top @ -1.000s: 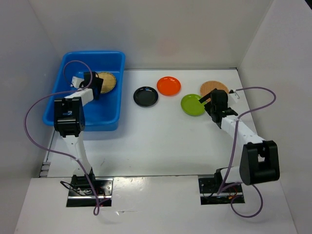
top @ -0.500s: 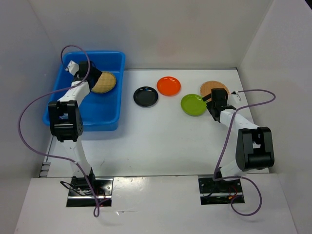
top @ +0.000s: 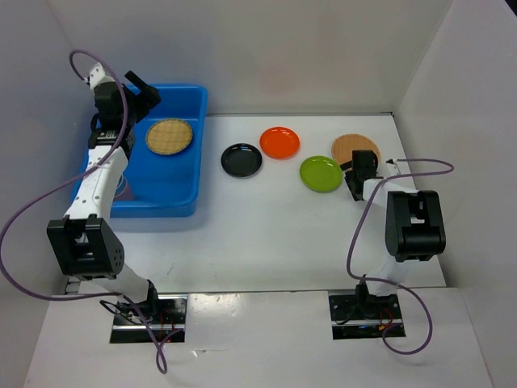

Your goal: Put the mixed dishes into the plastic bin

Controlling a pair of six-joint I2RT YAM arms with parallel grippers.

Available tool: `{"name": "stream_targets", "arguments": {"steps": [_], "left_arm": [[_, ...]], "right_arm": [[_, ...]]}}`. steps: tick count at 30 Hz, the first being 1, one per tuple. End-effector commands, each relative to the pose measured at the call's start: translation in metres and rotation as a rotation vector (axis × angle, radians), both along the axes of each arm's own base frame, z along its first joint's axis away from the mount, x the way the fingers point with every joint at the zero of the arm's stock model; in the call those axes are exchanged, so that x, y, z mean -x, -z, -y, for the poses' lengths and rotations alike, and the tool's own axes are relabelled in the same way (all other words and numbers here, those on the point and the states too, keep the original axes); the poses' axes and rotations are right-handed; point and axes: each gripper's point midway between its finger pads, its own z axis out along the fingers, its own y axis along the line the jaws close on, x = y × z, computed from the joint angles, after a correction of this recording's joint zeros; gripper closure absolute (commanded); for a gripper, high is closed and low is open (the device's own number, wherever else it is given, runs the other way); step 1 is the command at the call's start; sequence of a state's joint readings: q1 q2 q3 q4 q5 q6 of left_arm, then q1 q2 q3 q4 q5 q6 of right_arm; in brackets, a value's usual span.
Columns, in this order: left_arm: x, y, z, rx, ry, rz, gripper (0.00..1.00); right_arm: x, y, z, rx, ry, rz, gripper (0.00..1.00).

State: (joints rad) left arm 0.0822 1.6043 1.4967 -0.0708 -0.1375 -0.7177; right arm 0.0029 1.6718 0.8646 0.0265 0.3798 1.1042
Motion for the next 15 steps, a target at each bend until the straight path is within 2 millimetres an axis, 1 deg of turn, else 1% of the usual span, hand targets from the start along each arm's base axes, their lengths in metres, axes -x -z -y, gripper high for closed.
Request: {"name": "stream_targets", "arguments": {"steps": [1, 2, 3, 4, 5, 6, 7, 8, 9, 10, 11, 12, 13, 14, 15], "left_arm": [[0.01, -0.052, 0.023, -0.06, 0.142, 0.14, 0.01], [0.014, -0.059, 0.026, -0.071, 0.162, 0.154, 0.01], [0.017, -0.072, 0.029, -0.073, 0.178, 0.181, 0.01], [0.018, -0.072, 0.028, -0.072, 0.185, 0.182, 0.01], [0.021, -0.077, 0.032, -0.07, 0.209, 0.193, 0.01], [0.023, -0.084, 0.033, -0.074, 0.209, 0.211, 0.01], [0.024, -0.084, 0.034, -0.072, 0.22, 0.212, 0.01], [0.027, -0.092, 0.037, -0.065, 0.227, 0.234, 0.01], [0.029, -0.09, 0.037, -0.064, 0.227, 0.231, 0.01], [0.032, -0.094, 0.037, -0.067, 0.227, 0.246, 0.01], [0.032, -0.096, 0.039, -0.068, 0.237, 0.257, 0.01], [0.035, -0.101, 0.039, -0.071, 0.237, 0.268, 0.01], [0.034, -0.1, 0.04, -0.062, 0.236, 0.271, 0.01], [0.037, -0.105, 0.04, -0.064, 0.236, 0.282, 0.01], [0.037, -0.107, 0.04, -0.066, 0.236, 0.291, 0.01]], "right_arm": [[-0.025, -0.021, 0.015, -0.015, 0.056, 0.11, 0.12], [-0.026, -0.021, 0.012, -0.048, 0.042, 0.113, 0.13], [-0.027, -0.015, 0.015, -0.067, 0.053, 0.111, 0.13], [-0.028, -0.006, 0.013, -0.079, 0.041, 0.096, 0.13], [-0.032, -0.006, 0.013, -0.117, 0.037, 0.102, 0.13], [-0.033, -0.008, 0.021, -0.133, 0.057, 0.119, 0.13], [-0.033, -0.004, 0.024, -0.154, 0.066, 0.113, 0.13], [-0.031, 0.004, 0.027, -0.18, 0.077, 0.11, 0.15], [-0.031, 0.007, 0.031, -0.231, 0.084, 0.13, 0.15], [-0.032, 0.014, 0.032, -0.252, 0.076, 0.125, 0.15], [-0.033, 0.016, 0.032, -0.272, 0.076, 0.127, 0.15], [-0.036, 0.016, 0.031, -0.28, 0.068, 0.124, 0.15], [-0.039, 0.013, 0.031, -0.279, 0.067, 0.133, 0.16], [-0.04, 0.015, 0.032, -0.281, 0.068, 0.124, 0.16], [-0.042, 0.013, 0.032, -0.289, 0.076, 0.139, 0.16]]}}
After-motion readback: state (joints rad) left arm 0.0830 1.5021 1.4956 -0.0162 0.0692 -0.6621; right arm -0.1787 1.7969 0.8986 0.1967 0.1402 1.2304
